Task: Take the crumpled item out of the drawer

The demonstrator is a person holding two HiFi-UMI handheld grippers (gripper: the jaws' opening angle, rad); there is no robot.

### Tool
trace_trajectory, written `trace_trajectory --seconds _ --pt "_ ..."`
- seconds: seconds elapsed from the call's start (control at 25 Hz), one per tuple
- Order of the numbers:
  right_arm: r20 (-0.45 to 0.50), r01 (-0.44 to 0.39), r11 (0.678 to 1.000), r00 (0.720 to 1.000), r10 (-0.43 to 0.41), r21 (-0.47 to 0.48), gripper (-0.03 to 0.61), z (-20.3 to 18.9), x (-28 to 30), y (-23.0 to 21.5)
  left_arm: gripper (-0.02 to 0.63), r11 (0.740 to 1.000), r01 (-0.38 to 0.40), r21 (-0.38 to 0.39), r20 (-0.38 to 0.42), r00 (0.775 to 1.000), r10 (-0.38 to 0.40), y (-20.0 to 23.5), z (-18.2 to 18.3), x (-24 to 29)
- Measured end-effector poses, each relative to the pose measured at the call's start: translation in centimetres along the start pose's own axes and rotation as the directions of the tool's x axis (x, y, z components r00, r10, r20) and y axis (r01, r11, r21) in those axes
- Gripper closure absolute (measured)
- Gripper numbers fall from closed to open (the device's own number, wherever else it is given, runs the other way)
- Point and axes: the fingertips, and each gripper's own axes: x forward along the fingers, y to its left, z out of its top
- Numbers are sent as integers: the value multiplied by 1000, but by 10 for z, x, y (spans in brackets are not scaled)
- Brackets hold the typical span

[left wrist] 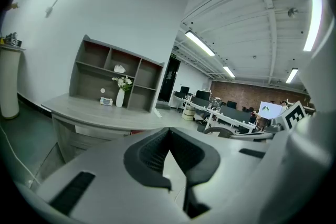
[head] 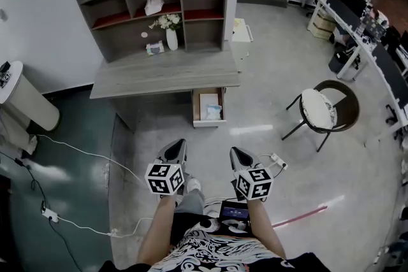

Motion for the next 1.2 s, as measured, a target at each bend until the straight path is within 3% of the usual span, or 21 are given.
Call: trace_trajectory --seconds 0.2,0.52,0.72,0.92,1.2 --pt "-55 56 994 997 -61 -96 574 1 28 -22 614 1000 8 5 12 1000 -8 12 9 33" --pt "-28 119 993 993 -118 10 574 33 106 -75 614 1000 15 13 -4 1000 -15 61 38 123" --pt "-93 166 984 981 -171 -59 574 50 173 -98 614 998 57 -2 -38 998 -57 95 58 183" --pt "-125 197 979 971 -203 -61 574 58 228 -112 614 997 83 -5 -81 993 -83 132 67 233" --pt "-129 220 974 966 -226 -63 574 74 260 -121 614 993 113 -19 -81 990 -114 161 80 272"
